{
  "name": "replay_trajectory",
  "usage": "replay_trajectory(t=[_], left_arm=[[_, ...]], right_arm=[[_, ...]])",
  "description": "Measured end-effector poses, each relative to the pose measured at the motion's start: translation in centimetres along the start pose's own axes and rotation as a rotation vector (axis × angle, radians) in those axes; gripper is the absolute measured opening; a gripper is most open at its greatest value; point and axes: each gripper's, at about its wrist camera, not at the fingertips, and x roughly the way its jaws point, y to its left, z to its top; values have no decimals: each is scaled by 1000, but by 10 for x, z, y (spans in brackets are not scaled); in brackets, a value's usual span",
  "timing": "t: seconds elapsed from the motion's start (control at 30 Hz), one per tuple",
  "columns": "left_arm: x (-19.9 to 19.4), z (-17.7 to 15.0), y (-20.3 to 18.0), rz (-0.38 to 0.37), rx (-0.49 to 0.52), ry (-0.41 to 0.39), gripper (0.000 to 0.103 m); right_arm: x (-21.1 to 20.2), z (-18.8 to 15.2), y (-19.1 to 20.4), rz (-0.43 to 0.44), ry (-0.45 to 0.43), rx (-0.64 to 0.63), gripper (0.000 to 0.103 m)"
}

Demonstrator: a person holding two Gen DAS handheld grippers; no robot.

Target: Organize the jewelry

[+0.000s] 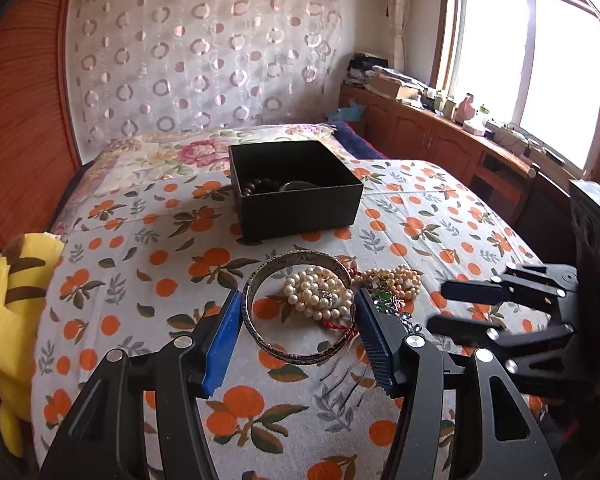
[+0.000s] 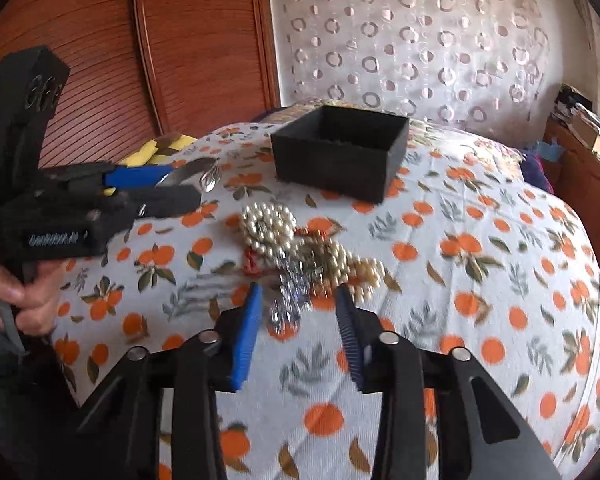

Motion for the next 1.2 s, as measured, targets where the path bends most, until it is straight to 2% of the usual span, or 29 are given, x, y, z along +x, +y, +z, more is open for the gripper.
replay_trajectory(t=[0.17,0.47,0.6,0.63,0.97,1.2], left_arm=[[-2,-3,1,-8,-6,-2,54],[0,-6,6,-16,-27,2,54],[0,-7,6,-16,-29,0,54],[0,-7,6,-15,-30,-1,54],[-1,-7,11,-11,-40,-6,54],[-1,-8,11,-12,-38,-7,54]], right_arm=[[15,9,-4,22,25,27,35],[34,0,-6,41,103,66,35],[35,0,-5,66,113,79,34],[35,0,-4,75,116,81,28],[17,-9,11,121,114,52,27],[15,-8,10,92,107,38,27]])
